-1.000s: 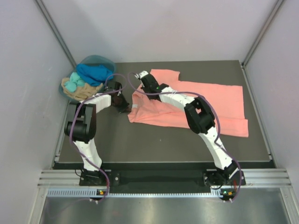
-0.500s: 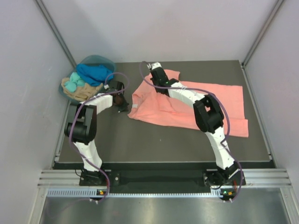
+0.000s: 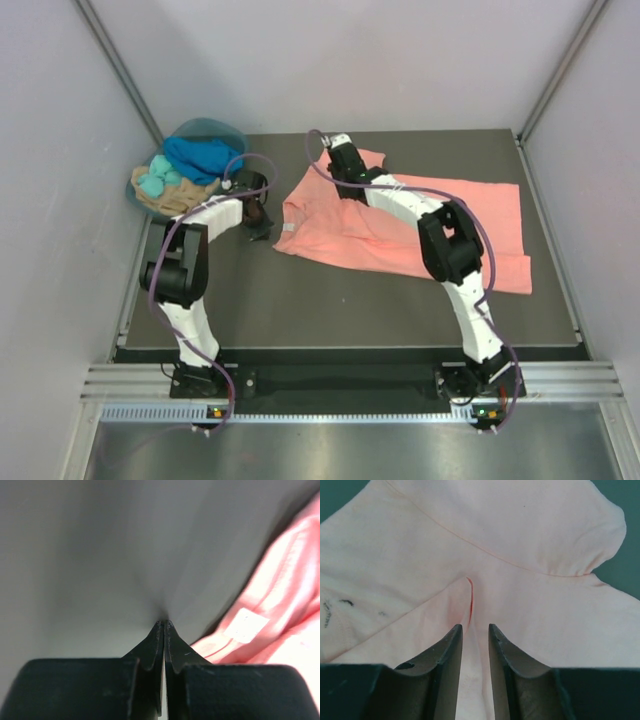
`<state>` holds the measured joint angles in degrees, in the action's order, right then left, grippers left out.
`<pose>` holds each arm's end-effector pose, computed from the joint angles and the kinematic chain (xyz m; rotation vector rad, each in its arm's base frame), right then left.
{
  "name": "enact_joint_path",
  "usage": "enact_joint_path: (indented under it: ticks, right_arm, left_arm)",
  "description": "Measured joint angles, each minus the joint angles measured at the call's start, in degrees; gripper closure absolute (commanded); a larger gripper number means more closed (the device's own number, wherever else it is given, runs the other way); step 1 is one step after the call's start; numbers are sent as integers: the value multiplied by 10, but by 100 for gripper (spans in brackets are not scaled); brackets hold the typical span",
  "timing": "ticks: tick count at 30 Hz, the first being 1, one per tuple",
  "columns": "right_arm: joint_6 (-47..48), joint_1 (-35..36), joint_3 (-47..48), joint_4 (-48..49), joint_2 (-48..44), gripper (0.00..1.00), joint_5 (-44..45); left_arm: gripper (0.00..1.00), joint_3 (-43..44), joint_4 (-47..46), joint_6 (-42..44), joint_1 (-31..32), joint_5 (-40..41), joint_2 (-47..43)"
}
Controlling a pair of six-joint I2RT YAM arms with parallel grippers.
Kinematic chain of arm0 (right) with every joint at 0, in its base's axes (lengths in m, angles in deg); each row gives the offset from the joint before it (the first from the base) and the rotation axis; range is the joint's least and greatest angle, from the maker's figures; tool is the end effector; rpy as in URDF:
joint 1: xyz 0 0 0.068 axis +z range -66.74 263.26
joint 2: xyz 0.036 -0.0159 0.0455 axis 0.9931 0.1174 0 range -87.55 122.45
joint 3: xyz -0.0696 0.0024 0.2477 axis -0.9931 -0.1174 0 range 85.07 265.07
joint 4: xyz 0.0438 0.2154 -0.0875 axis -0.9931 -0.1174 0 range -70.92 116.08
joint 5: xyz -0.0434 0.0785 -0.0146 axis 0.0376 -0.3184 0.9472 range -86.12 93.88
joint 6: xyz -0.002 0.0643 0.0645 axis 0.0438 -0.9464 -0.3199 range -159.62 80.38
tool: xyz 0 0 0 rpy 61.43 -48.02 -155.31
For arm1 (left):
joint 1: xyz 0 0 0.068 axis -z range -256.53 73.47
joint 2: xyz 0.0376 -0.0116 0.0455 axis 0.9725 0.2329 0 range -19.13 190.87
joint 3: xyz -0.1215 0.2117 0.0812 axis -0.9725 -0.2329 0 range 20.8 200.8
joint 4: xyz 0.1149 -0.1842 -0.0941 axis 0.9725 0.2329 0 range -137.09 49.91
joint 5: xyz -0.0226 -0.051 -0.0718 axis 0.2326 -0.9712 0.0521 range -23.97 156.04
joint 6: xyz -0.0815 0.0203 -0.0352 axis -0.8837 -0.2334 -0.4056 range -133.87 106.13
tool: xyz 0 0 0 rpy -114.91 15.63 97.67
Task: Fold and stack the t-shirts
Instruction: Fold the tshirt
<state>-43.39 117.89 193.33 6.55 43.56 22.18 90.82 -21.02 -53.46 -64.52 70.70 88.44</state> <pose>0.4419 0.2740 0.1686 -0.4465 2.2208 -0.0160 0.3667 -0.0712 0.1252 -0.6653 2.6032 -0.1755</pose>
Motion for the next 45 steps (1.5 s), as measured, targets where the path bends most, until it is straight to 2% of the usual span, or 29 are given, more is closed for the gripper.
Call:
enact_joint_path:
  ticks: [3,8,15,19,23,31,39,45]
  right_arm:
    - [7,1,-38,4,-30,71,-6]
    - [24,7,-140,9,-113,70,-34]
    - [44,33,-196,26,-140,69,-78]
    - [47,39,-214,28,-140,69,-96]
    - [47,39,-222,37,-140,67,-101]
    - [51,39,-261,56,-140,67,-103]
    - [53,40,-281,74,-140,68,-102]
    - [53,43,-291,90,-140,68,-102]
  left_arm:
    - [87,16,44,7,0,7,4]
    - [87,34,91,12,0,-3,-6]
    - [89,-25,43,1,37,-119,-89]
    - [90,-57,12,-14,76,-147,-98]
    - [91,-80,-2,-23,92,-137,-98]
    - [93,-94,-4,-30,88,-55,-68]
    - [91,-96,-2,-55,89,-38,-73]
    - [92,-97,24,-72,88,-33,-111]
